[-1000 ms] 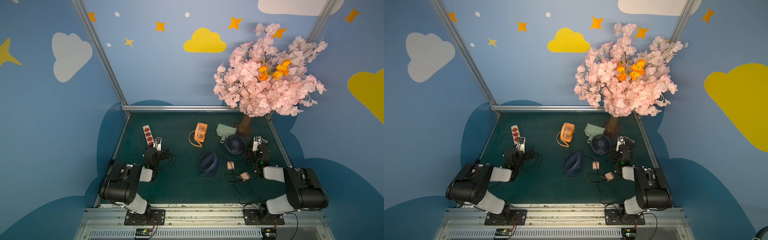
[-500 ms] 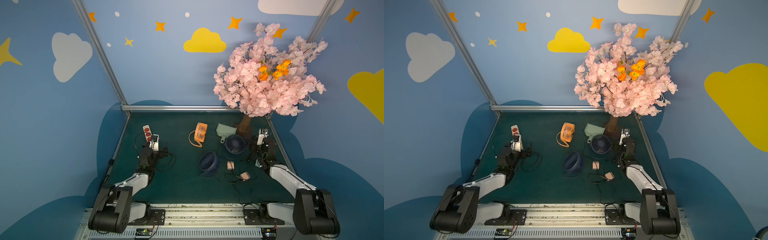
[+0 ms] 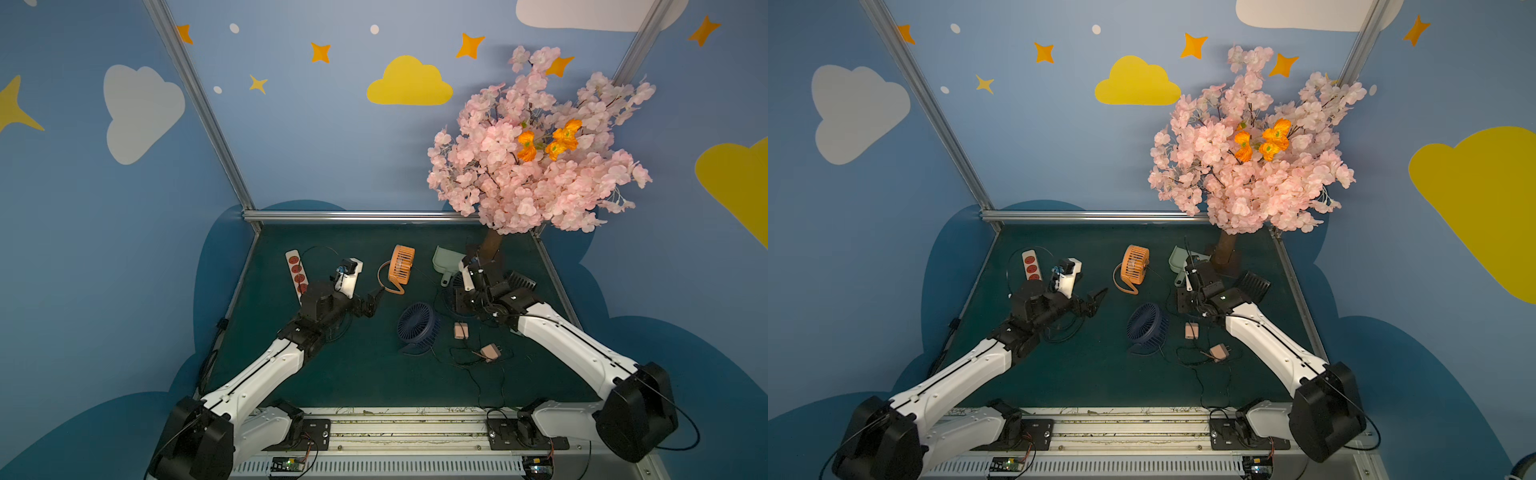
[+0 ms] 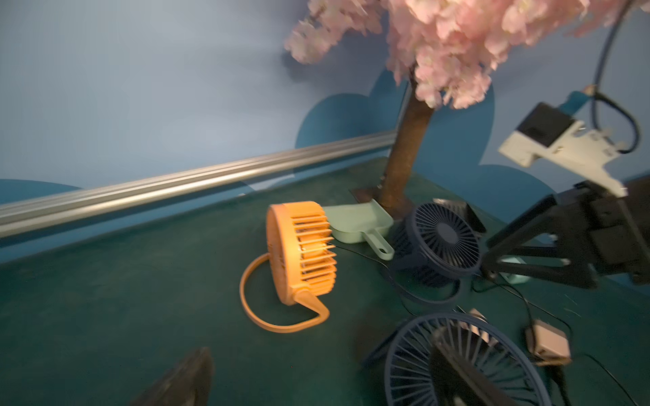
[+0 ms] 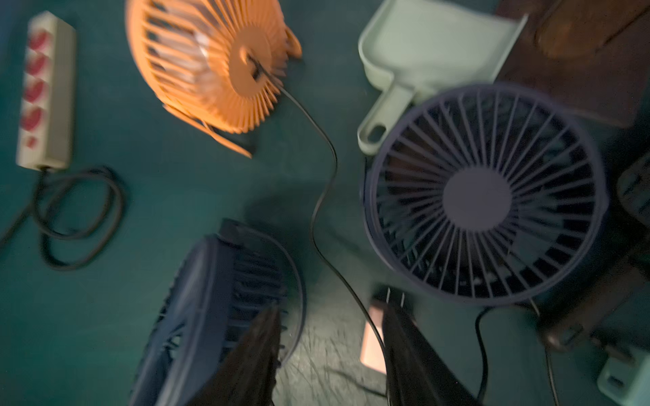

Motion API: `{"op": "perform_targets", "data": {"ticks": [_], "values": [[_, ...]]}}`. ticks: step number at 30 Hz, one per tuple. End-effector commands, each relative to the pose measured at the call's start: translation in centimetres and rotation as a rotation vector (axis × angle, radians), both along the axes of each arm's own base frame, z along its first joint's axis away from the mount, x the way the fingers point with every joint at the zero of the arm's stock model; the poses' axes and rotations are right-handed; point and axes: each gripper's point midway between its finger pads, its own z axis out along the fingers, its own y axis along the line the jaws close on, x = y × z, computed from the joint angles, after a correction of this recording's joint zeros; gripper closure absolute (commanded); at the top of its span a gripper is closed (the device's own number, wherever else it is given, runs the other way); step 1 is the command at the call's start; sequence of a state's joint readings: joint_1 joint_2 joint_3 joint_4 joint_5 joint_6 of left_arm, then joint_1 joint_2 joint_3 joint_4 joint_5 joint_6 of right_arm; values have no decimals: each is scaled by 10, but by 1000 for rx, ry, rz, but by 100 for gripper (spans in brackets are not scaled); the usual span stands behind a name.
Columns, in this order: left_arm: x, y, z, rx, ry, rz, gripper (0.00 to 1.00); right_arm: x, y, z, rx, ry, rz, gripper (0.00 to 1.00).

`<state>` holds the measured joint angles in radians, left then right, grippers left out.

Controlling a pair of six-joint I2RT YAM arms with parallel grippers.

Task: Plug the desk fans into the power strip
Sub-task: Pick up the plug from the center of the board.

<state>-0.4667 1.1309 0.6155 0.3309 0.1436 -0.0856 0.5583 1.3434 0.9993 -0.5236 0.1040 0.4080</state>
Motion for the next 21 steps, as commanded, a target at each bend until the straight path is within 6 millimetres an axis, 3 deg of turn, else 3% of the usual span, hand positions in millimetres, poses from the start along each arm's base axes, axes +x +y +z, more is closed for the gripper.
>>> {"op": "perform_targets", "data": {"ticks": [1, 7, 14, 21], "values": [[-9, -23, -22, 15, 106, -68, 0, -35, -28, -28, -170, 170, -132, 52], [-11, -46, -34, 7, 143, -110, 0, -46, -38, -59, -272, 229, -156, 57], [-11, -47, -41, 14, 159, -99, 0, -57, -1, -86, -219, 318, -16, 62], [-14, -41, -41, 9, 164, -77, 0, -50, -16, -102, -290, 330, -63, 64]]}}
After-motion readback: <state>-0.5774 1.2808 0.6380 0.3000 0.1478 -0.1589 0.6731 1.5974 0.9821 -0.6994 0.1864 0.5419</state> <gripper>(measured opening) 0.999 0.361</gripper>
